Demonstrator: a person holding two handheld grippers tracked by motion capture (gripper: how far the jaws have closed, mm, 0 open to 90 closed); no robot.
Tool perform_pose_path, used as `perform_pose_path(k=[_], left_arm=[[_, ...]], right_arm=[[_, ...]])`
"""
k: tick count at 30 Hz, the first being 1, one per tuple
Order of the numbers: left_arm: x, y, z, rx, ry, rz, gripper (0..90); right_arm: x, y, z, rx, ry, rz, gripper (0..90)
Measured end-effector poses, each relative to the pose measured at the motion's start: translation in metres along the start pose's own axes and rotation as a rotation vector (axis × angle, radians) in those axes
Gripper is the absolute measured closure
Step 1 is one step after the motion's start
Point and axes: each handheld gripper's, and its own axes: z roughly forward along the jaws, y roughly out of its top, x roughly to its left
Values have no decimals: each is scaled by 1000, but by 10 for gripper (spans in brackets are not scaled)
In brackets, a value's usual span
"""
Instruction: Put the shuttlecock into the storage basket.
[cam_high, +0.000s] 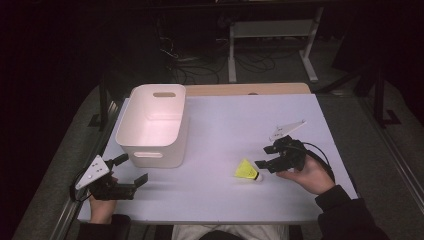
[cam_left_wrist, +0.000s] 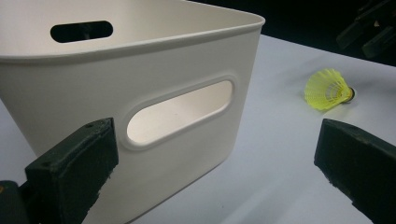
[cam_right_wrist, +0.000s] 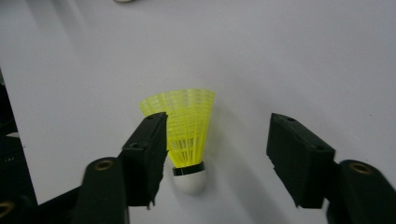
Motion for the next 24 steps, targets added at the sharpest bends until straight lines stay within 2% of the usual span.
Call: perform_pose_path(k=[6, 7, 9, 24], left_arm=[[0, 0, 0, 0, 0, 0, 0], [0, 0, 0, 0, 0, 0, 0], [0, 0, 0, 0, 0, 0, 0], [0, 0, 0, 0, 0, 0, 0]], right_arm=[[2, -3, 0, 10, 18, -18, 111], [2, -3, 0, 10, 18, -18, 111], [2, -4, 0, 11, 28, -19, 5], [3, -11, 9, 24, 40, -53, 0]])
